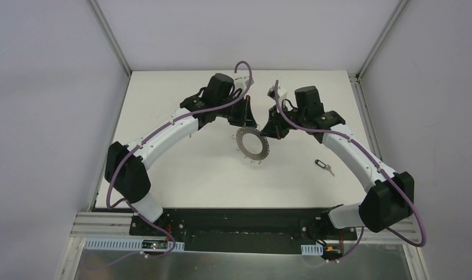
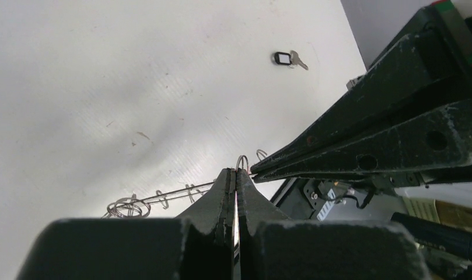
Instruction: Put the keys on the keyring
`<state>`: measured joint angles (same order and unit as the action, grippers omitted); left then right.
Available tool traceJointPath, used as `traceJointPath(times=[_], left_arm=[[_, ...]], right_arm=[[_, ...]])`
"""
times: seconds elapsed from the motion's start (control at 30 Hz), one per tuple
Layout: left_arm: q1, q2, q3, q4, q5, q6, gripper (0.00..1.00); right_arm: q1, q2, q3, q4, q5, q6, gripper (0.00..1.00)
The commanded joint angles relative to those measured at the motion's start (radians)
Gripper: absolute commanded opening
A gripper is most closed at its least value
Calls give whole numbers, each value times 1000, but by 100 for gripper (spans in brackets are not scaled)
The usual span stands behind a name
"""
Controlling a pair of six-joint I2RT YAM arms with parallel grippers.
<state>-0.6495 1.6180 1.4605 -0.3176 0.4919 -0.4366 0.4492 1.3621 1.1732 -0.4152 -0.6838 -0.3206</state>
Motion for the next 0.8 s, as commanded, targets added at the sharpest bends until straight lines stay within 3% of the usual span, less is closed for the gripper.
traceJointPath(times=[0.0,0.37,0.77], left_arm=[[-11,25,95,-46,-107,-55,0],[-23,105,135,-96,-163,-122,0],[-30,110,128,-113,-185,-90,0]], right_arm=[[7,37,58,13,44,98,0],[8,117,90,50,-9,192,0],[-21,126,111,81,-18,237,0]])
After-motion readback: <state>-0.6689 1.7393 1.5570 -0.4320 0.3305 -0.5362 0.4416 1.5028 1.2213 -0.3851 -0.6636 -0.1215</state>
